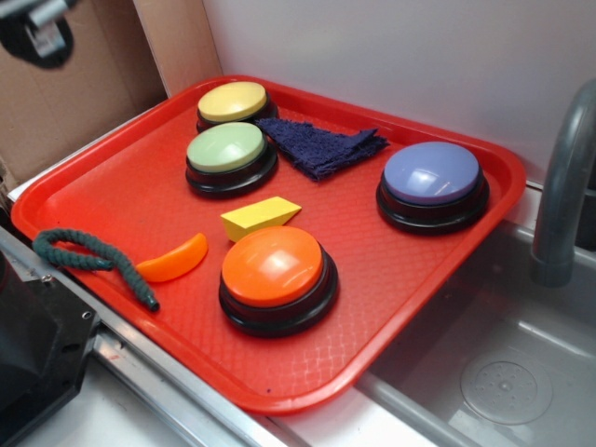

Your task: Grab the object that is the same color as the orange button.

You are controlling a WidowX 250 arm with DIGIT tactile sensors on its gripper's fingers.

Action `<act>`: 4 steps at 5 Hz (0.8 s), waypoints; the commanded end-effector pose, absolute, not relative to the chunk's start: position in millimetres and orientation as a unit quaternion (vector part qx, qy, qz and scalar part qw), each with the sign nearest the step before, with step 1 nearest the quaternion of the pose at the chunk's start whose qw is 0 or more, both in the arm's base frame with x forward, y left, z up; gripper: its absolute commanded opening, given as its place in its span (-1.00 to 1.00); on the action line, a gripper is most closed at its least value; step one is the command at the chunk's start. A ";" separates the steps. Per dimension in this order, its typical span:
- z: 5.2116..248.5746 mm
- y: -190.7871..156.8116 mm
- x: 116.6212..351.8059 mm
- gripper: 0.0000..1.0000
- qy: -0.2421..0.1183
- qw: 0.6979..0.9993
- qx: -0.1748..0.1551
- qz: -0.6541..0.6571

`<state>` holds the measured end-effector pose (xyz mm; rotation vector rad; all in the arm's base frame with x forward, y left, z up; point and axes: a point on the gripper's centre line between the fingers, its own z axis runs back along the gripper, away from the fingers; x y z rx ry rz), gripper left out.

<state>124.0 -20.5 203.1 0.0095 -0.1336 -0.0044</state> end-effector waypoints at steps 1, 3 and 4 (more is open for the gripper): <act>127.4 -13.2 144.6 1.00 -0.107 0.990 -0.012 -0.091; 67.5 -3.7 161.6 1.00 -0.125 0.984 0.021 -0.123; 50.3 -2.6 166.4 1.00 -0.136 0.983 0.025 -0.121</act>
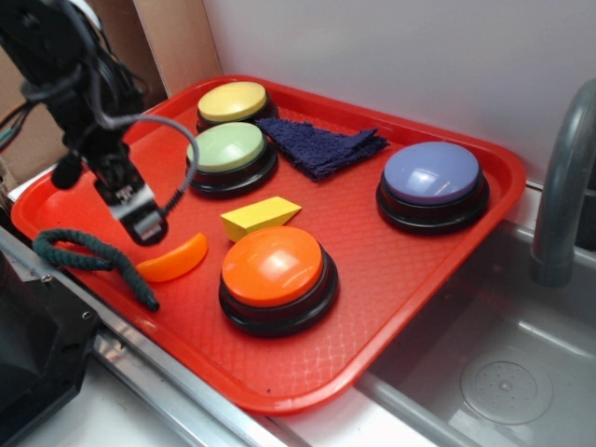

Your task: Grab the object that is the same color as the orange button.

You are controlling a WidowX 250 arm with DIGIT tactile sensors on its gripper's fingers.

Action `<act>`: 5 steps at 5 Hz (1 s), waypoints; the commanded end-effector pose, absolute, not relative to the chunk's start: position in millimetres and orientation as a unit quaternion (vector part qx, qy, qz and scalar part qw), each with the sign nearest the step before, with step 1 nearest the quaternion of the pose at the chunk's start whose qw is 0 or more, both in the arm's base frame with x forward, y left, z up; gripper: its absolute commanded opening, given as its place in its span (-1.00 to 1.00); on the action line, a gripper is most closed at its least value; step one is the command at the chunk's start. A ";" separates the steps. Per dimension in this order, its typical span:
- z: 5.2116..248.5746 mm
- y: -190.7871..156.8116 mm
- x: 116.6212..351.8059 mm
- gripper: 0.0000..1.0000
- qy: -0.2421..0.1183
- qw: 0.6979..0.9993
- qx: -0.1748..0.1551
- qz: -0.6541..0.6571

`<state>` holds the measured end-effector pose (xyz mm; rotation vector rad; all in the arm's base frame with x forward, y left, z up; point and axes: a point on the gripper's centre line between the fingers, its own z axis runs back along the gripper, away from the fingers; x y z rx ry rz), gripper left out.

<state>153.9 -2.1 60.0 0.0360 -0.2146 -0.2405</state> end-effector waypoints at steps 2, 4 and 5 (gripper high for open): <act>21.3 -4.8 169.3 1.00 -0.124 0.984 0.012 -0.129; 15.4 -5.7 169.5 -1.00 -0.127 0.983 0.030 -0.132; 15.3 -3.0 170.8 -1.00 -0.128 0.983 0.021 -0.133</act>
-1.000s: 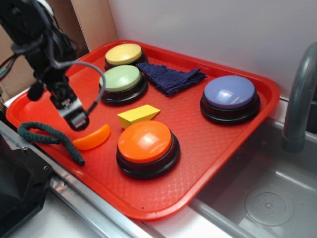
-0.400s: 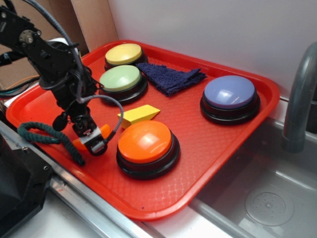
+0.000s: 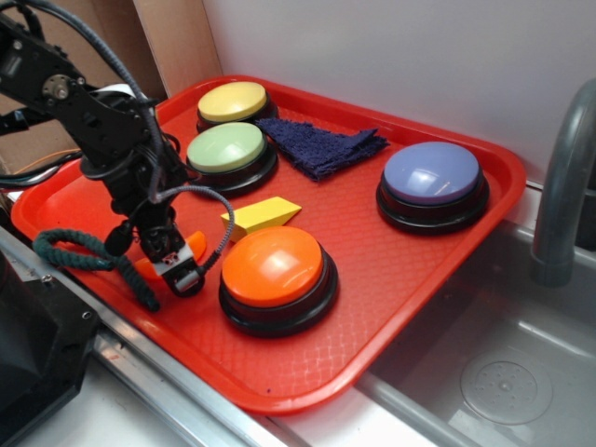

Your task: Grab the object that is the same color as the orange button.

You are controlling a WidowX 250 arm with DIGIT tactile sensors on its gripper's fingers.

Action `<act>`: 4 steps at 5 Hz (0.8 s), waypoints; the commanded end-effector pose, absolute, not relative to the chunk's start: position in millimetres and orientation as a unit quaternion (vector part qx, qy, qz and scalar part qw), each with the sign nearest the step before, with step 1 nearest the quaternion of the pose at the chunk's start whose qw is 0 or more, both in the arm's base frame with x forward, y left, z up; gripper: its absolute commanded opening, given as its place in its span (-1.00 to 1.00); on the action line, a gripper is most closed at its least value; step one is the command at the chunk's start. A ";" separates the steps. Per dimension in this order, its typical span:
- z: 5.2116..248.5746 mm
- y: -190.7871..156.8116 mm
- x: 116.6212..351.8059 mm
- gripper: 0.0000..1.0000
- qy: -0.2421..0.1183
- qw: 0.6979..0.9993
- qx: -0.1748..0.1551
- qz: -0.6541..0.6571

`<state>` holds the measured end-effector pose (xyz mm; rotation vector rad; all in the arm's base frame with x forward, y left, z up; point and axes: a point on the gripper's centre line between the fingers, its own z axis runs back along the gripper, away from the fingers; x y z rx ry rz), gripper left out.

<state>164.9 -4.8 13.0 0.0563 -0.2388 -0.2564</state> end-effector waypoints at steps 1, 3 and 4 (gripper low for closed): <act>13.9 -2.3 170.9 -1.00 -0.125 0.983 0.020 -0.130; 32.4 -0.6 172.5 -1.00 -0.127 0.986 0.022 -0.101; 60.6 2.8 179.0 -1.00 -0.128 0.991 -0.004 -0.045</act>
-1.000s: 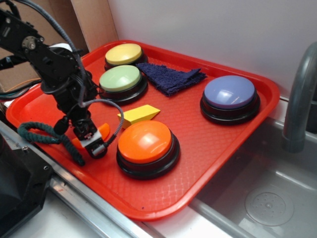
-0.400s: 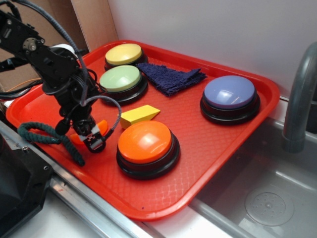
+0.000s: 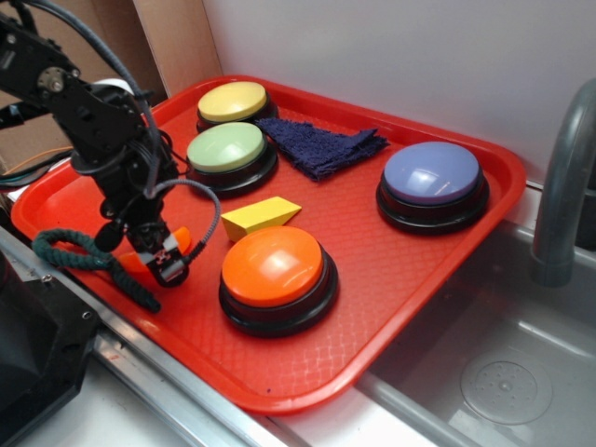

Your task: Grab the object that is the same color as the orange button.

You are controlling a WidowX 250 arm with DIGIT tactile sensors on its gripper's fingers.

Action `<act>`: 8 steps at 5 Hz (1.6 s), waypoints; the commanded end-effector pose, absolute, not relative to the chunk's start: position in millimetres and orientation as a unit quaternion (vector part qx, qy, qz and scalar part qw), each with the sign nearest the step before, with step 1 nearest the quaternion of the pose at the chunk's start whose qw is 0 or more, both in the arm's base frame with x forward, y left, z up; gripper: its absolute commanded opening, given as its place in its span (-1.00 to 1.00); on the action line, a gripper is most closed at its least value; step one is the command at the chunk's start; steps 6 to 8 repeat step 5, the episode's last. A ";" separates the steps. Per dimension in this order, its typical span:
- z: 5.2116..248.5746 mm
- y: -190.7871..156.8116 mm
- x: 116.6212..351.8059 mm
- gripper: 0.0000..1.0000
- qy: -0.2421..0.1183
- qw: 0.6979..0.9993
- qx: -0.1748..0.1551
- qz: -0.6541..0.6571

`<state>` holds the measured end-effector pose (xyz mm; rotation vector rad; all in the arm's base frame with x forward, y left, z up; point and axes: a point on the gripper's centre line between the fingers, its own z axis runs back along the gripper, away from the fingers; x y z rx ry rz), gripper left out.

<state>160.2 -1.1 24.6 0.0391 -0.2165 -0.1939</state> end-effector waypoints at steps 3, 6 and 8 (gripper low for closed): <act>157.1 15.6 193.2 -1.00 -0.119 0.986 0.001 0.118; 211.0 18.6 203.2 -1.00 -0.143 0.976 -0.042 0.161; 211.0 18.6 203.2 -1.00 -0.143 0.976 -0.042 0.161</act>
